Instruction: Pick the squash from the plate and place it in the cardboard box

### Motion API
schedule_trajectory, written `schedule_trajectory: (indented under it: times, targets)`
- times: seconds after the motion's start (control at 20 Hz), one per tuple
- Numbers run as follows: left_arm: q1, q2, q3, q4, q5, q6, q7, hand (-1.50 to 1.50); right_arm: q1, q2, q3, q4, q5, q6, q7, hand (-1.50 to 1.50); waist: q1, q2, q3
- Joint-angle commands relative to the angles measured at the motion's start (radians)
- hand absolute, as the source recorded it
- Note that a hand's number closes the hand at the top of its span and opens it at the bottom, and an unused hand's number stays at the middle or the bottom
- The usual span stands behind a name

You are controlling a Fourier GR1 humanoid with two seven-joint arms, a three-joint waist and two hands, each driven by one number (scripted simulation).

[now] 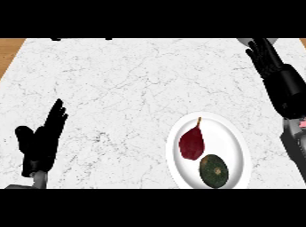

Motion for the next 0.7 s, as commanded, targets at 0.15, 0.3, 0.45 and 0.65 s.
schedule_trajectory:
  times: [0.15, 0.3, 0.45, 0.65]
  targets:
    - [-0.016, 0.003, 0.083, -0.095, 0.039, 0.029, -0.018, 0.00, 0.308, 0.024, -0.235, -0.069, -0.063, -0.194, -0.102, 1.50, -0.098, -0.016, -0.023]
    - [-0.037, -0.019, 0.095, -0.102, 0.065, 0.021, -0.046, 0.00, 0.439, -0.214, -0.148, 0.070, 0.239, -0.176, -0.067, 1.50, -0.117, 0.016, -0.047]
    - [-0.015, -0.017, 0.102, -0.151, 0.103, -0.013, -0.043, 0.00, 0.656, 0.069, -0.268, 0.022, 0.117, -0.388, -0.232, -1.50, -0.081, -0.004, -0.027]
    - [0.000, -0.005, 0.111, -0.169, 0.127, -0.055, -0.032, 0.00, 0.862, 0.037, -0.298, -0.214, 0.144, -0.342, -0.419, -1.50, -0.048, -0.001, -0.029]
